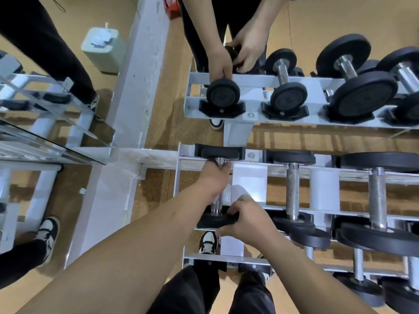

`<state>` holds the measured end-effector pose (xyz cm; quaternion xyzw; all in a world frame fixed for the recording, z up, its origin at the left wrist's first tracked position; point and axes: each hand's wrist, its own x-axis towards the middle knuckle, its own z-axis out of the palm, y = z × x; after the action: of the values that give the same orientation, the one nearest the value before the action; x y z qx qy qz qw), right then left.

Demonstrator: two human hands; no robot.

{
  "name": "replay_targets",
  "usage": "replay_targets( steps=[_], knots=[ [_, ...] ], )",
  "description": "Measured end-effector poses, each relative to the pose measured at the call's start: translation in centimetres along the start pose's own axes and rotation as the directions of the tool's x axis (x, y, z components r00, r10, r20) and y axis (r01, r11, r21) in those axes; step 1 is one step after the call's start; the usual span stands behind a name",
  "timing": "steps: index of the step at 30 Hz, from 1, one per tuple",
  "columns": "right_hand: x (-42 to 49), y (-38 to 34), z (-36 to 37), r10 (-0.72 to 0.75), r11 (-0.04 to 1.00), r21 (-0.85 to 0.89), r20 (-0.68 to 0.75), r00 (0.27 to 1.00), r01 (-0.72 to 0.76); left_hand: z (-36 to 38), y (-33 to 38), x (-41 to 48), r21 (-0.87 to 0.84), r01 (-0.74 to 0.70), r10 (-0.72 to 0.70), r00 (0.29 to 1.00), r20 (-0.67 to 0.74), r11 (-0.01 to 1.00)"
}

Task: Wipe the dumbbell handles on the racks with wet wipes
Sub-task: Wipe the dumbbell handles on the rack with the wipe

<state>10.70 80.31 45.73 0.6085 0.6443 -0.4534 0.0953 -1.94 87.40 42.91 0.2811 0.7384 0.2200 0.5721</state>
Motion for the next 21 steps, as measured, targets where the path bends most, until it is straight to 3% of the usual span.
replay_targets(
  steps=[6,10,14,21],
  knots=[
    [0.2,0.5,0.7,0.011,0.999,0.047,-0.036,0.999,-0.009,-0.8,-4.8,-3.2,0.289,-0.053,0.025,0.995,0.098,0.956],
    [0.2,0.5,0.2,0.033,0.994,0.108,-0.008,0.999,-0.032,-0.5,-1.6,0.0,0.222,0.035,-0.054,0.995,0.081,0.974],
    [0.2,0.9,0.7,0.014,0.988,0.154,-0.045,0.999,-0.007,0.4,-0.2,-0.7,0.036,-0.009,0.010,1.000,-0.014,0.999],
    [-0.9,1.1,1.2,0.032,0.981,0.195,-0.033,0.999,-0.025,-2.0,-4.3,-4.2,0.313,-0.127,0.073,0.981,0.179,0.941]
  ],
)
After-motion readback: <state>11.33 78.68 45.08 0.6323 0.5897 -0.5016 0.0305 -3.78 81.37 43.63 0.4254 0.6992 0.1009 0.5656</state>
